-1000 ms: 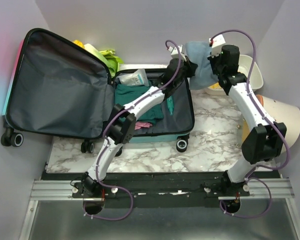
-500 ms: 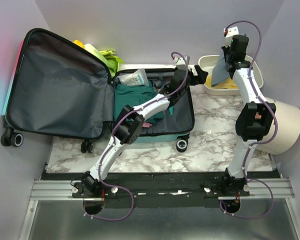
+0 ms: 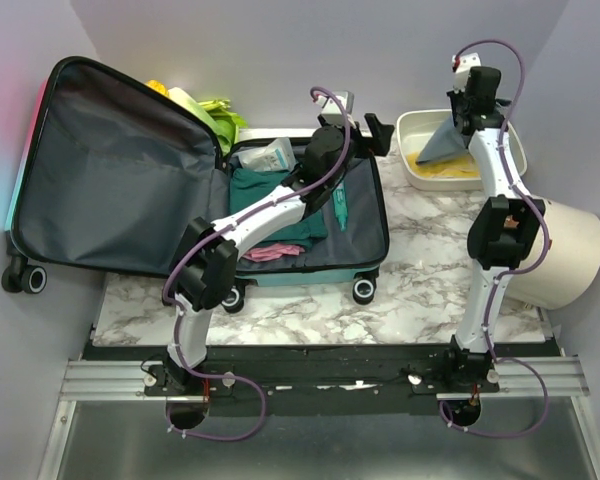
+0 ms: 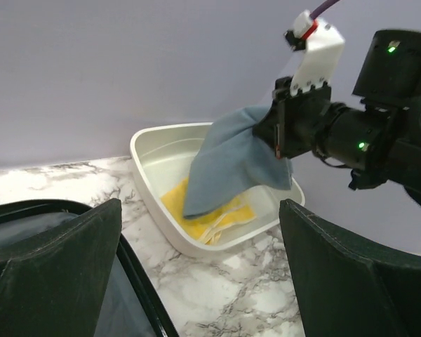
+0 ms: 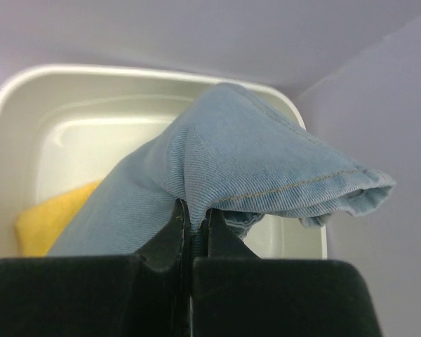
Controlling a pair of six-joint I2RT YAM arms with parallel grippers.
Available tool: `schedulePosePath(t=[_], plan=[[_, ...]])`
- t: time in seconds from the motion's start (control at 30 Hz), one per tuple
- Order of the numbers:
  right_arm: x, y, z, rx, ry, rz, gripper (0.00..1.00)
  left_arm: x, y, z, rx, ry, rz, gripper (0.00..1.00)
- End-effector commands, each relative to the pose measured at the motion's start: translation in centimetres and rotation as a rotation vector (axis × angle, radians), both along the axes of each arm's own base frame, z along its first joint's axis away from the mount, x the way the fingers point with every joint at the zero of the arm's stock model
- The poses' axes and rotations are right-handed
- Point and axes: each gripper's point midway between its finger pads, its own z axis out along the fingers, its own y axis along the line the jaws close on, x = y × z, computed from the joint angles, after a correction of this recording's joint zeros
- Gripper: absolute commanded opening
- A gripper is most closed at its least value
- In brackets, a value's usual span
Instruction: Open, take out, and arrange the luggage
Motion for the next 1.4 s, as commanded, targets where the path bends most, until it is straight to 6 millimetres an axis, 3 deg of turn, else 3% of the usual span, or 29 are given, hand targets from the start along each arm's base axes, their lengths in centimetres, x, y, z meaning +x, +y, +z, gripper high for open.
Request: schedulePosePath(t=[0.0,0.1,0.23,0.3,0.43,0.57,0.7,0.9,0.97,1.07,1.1,1.13,1.2,1.37], plan=[[0.6,2.8,8.9,0.079,-0.208,0.113,0.01,0.4,0.8,-2.4,0.071,0.026,0.041,0.99],[0.9,4.1,9.9,0.116,-0.232,0.183,0.01,0.4,0.7,-2.7,0.082,0.037,0.039,0.99],[1.6,5.5,7.0,0.158,-0.171,0.253,0.01,0.4,0.8,-3.1,0.097,0.049,0.042,0.99],[1.7,5.4,4.1,0.157,-0.109,0.251,0.01,0.4,0.9,-3.1,0.103,0.045,0.044,0.99],[1.5,3.2,-0.5,0.095,0.002,0.222,0.01,0.4,0.8,-3.6,0.121,0.057,0.042,0.99],[0.5,-0.5,-3.4,0.105,0.085,0.171,0.01,0.5,0.8,-3.8,0.126,0.057,0.039,0.99],[0.0,-3.7,-4.1,0.079,0.102,0.099,0.01,0.5,0.3,-4.0,0.13,0.057,0.021,0.99],[0.1,-4.6,-5.6,0.026,0.151,0.094,0.02,0.4,0.6,-3.8,0.141,0.047,0.025,0.99],[-0.1,-5.4,-6.9,-0.001,0.187,0.068,0.06,0.4,0.8,-3.8,0.159,0.045,0.032,0.99],[-0.3,-8.1,-6.9,-0.072,0.189,-0.074,0.2,0.3,1.2,-3.8,0.172,0.043,0.045,0.99],[-0.4,-8.4,-7.2,-0.081,0.193,-0.088,0.39,0.3,1.3,-3.8,0.174,0.043,0.047,0.99],[-0.4,-8.5,-7.3,-0.084,0.193,-0.097,0.43,0.3,1.4,-3.7,0.172,0.039,0.052,0.99],[-0.3,-8.5,-6.7,-0.071,0.169,-0.109,0.54,0.2,1.4,-3.5,0.171,0.034,0.051,0.99],[0.1,-8.2,-3.5,-0.057,0.086,-0.131,0.68,0.0,1.1,-3.2,0.161,0.03,0.032,0.99]])
